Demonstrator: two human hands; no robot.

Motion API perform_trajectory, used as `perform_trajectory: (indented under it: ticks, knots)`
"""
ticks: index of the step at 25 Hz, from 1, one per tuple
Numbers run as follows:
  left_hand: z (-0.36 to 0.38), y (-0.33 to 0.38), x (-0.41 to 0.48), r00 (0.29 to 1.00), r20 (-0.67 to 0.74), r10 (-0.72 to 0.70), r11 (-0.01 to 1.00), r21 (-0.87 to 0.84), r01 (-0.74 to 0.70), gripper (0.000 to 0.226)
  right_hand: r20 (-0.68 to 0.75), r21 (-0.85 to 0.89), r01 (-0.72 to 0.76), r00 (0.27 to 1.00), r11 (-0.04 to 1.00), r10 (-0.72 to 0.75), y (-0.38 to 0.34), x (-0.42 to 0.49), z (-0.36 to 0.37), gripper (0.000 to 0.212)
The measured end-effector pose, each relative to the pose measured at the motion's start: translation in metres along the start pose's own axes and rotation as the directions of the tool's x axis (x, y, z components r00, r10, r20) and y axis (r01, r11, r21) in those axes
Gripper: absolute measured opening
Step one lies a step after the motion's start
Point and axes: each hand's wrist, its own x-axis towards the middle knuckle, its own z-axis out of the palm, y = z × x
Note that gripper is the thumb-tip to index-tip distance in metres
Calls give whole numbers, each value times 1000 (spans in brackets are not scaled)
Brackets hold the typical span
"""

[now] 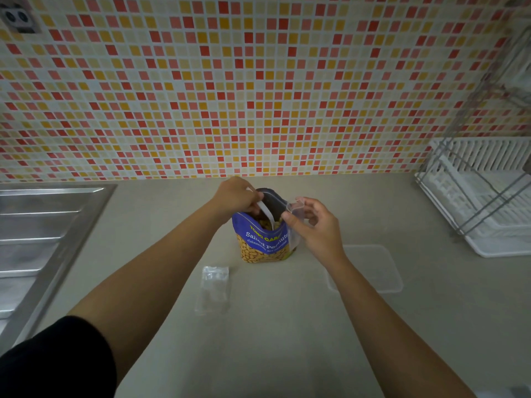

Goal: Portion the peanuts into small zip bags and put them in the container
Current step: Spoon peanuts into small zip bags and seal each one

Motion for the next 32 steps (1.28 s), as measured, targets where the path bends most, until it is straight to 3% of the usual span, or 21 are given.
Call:
perform_trajectory:
  ticks: [9, 15, 22, 27, 32]
  knots:
    - [-32, -15, -7, 991, -36, -132, 938, -327, 113, 20, 24, -12, -6, 1000, 1000, 6, -4, 0, -1, 49]
    - [-40, -28, -6, 972, -76, -220, 877, -451, 164, 24, 15, -94, 30, 999, 995, -28, -9, -2, 3, 50]
    - [-56, -19, -1, 956, -133, -263, 832, -533, 154, 21, 34, -497, 182, 981, 849, -191, -20, 2, 10, 53]
    - [-66, 1, 1, 966, -130, -224, 839, -530, 124, 20, 53, -559, 161, 986, 813, -159, -22, 6, 14, 55]
    - [-61, 9, 0, 975, -108, -192, 882, -455, 123, 22, 31, -516, 115, 993, 849, -115, -24, 6, 16, 55]
